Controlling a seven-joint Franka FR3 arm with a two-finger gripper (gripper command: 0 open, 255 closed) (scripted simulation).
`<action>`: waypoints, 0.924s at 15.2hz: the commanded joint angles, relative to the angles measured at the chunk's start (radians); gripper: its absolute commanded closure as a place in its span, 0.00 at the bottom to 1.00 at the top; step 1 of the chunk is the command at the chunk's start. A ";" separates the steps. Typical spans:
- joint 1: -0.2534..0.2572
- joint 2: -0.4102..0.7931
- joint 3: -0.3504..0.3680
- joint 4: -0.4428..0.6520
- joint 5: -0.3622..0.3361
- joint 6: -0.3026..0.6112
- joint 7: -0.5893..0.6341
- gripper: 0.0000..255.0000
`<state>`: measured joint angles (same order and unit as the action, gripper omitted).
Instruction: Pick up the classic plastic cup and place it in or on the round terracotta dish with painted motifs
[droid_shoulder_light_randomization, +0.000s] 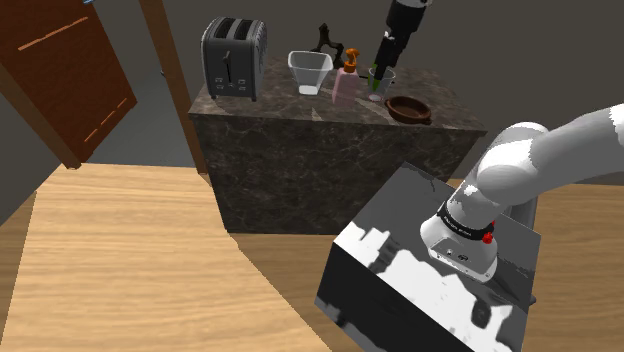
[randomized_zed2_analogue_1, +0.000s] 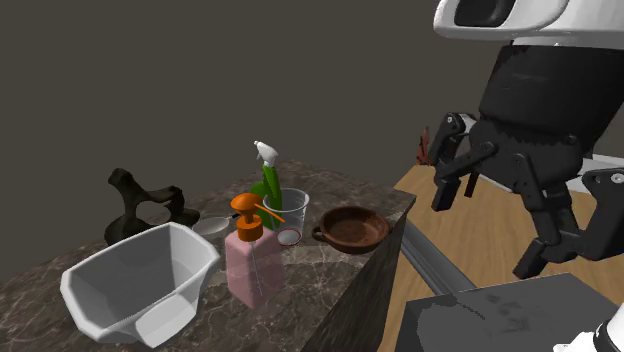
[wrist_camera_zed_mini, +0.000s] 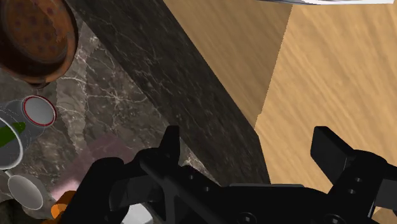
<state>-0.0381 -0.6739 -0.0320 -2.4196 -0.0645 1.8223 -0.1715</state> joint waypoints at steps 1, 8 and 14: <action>-0.013 0.037 -0.023 -0.005 -0.022 0.043 -0.027 0.00; -0.065 0.199 -0.126 0.022 -0.092 0.186 -0.142 0.00; -0.099 0.369 -0.209 0.093 -0.121 0.298 -0.240 0.00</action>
<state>-0.1334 -0.3468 -0.2272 -2.3491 -0.1847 2.0979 -0.3938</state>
